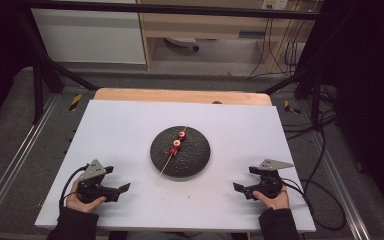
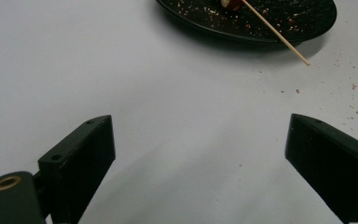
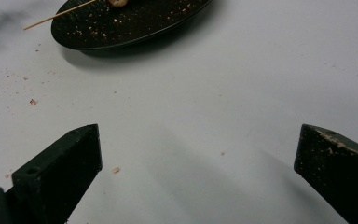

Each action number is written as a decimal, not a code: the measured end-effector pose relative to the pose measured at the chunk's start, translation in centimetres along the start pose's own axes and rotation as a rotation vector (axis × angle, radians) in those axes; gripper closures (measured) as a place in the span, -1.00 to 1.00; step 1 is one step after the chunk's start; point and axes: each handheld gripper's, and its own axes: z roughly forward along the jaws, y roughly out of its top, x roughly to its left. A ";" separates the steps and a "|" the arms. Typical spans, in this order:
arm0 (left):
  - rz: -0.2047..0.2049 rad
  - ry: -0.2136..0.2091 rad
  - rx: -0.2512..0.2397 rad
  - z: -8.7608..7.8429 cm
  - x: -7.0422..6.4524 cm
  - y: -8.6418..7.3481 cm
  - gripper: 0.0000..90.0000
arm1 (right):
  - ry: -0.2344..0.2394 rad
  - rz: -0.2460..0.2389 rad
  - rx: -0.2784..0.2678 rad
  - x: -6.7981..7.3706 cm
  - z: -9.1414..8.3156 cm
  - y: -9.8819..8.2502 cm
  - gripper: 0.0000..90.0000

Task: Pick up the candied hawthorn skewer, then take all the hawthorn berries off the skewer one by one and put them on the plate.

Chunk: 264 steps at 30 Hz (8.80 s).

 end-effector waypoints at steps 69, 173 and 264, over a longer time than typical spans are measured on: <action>0.043 0.030 0.107 7.7 -6.0 9.2 -0.48 | -0.016 -0.012 0.005 0.0 -0.1 0.1 -0.97; 0.006 -0.051 -0.028 2.0 -7.3 2.7 0.96 | 0.039 0.017 0.012 2.6 1.9 1.3 -0.98; 0.059 -0.081 -0.118 1.2 -9.3 3.2 0.96 | 0.194 0.208 -0.175 8.3 8.8 12.3 0.41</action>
